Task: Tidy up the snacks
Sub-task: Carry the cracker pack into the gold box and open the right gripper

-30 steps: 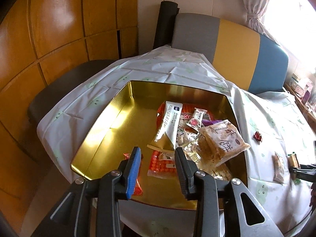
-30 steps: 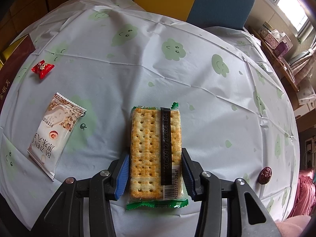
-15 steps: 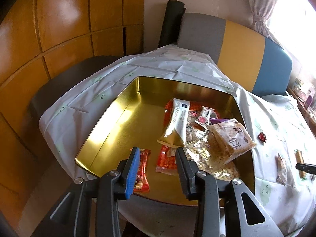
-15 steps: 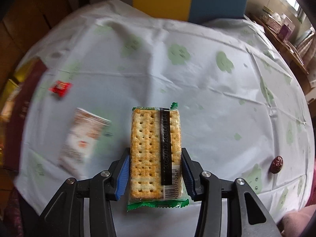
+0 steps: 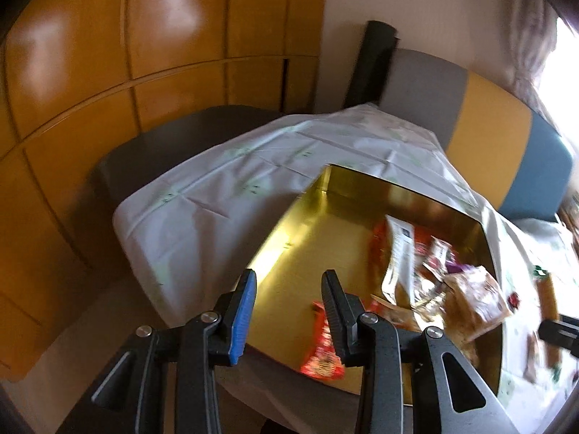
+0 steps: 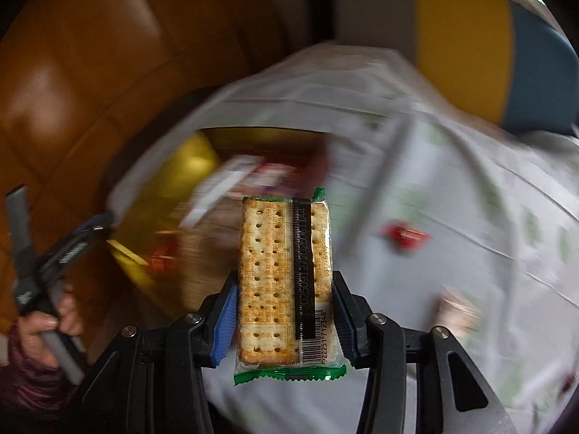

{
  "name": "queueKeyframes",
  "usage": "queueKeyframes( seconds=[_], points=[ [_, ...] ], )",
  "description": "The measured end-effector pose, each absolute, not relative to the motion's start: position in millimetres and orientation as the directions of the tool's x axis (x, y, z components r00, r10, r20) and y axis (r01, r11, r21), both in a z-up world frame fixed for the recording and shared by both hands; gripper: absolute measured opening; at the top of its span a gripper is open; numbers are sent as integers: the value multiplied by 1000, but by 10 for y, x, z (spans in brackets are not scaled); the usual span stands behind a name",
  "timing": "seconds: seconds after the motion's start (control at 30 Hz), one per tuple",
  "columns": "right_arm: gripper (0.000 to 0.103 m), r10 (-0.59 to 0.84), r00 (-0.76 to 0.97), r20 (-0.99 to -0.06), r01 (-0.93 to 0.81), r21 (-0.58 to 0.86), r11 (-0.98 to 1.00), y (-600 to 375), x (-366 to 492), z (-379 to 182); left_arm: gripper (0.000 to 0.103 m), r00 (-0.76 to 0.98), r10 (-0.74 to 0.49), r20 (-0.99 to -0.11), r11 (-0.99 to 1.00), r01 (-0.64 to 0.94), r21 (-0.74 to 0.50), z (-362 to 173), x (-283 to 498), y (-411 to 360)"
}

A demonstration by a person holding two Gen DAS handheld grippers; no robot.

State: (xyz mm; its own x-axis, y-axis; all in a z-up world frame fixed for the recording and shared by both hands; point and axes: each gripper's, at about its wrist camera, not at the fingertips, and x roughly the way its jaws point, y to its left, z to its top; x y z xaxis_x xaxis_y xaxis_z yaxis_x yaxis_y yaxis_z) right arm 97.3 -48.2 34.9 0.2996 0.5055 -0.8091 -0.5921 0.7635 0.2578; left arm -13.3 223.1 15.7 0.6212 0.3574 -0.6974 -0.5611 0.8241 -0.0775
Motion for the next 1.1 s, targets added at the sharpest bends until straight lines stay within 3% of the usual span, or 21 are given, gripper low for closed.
queueKeyframes(
  seconds=[0.2, 0.37, 0.5, 0.77, 1.1],
  points=[
    [49, 585, 179, -791, -665, 341, 664, 379, 897, 207, 38, 613, 361, -703, 811, -578, -88, 113, -144, 2302],
    [51, 538, 117, -835, -646, 348, 680, 845, 863, -197, 38, 614, 345, -710, 823, -562, -86, 60, -115, 2265],
    [63, 544, 125, -830, -662, 338, 669, 865, 773, -244, 38, 609, 340, -716, 828, -556, -80, 27, -96, 2239],
    [63, 553, 130, -823, -658, 346, 669, 717, 733, -213, 38, 612, 340, -714, 836, -544, -68, 27, -96, 2187],
    [63, 557, 273, -784, -675, 257, 692, 418, 559, 47, 38, 632, 329, -701, 860, -508, -54, 67, -104, 2064]
  ],
)
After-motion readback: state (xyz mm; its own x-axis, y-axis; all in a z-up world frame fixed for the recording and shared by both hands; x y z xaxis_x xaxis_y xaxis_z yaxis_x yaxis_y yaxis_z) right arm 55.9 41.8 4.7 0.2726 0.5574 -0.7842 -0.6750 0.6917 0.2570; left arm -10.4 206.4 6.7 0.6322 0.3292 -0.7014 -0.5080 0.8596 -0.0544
